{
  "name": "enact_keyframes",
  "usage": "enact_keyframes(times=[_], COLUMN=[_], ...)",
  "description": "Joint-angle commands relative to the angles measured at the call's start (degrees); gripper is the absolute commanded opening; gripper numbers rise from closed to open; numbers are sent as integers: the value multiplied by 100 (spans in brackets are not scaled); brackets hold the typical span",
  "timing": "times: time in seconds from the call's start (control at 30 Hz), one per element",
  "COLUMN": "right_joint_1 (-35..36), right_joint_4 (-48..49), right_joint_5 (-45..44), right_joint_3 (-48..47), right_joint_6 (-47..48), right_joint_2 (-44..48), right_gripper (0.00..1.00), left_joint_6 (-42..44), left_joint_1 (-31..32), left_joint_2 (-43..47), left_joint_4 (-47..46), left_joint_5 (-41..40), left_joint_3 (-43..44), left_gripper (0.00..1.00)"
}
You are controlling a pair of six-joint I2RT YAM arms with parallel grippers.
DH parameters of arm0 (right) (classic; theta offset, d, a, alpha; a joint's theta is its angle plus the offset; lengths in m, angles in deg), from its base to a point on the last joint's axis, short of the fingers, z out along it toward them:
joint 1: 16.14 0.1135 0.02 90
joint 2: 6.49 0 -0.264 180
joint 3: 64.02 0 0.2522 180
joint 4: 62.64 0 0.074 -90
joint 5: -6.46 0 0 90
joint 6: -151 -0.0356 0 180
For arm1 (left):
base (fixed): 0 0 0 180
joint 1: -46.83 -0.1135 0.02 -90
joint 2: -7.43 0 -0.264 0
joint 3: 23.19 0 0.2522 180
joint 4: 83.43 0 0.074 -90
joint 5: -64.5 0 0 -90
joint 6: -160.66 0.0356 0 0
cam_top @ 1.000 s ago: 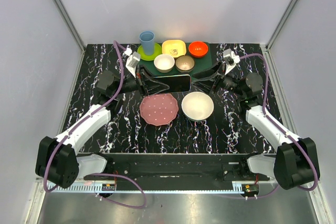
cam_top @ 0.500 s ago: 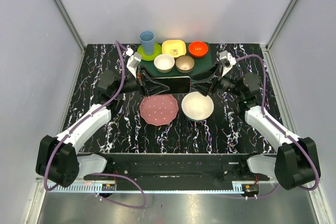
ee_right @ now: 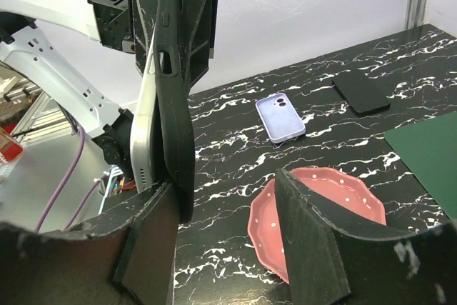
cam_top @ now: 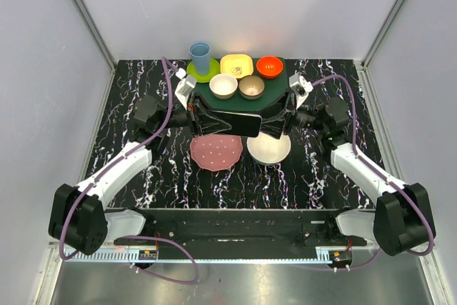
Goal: Take the phone out of the phone case
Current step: Remove the phone case from the phone.
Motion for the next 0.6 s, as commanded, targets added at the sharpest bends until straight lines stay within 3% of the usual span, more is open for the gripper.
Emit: enact_keyframes(times=[0.0, 0.57], right_joint_1=[246, 449], right_joint_4=[38, 161], right_joint_5=[525, 368], right_joint_3=[-213, -178], right_joint_6=[4, -5], right_joint_2=[-65, -293], right_gripper=[61, 62], left_joint_6=[11, -226], left_joint_1=[47, -50], left_joint_2=[142, 160], left_joint_4=[-647, -1016], left_joint_5=[-517, -789], left_joint_3=[114, -79], left_gripper=[0, 0])
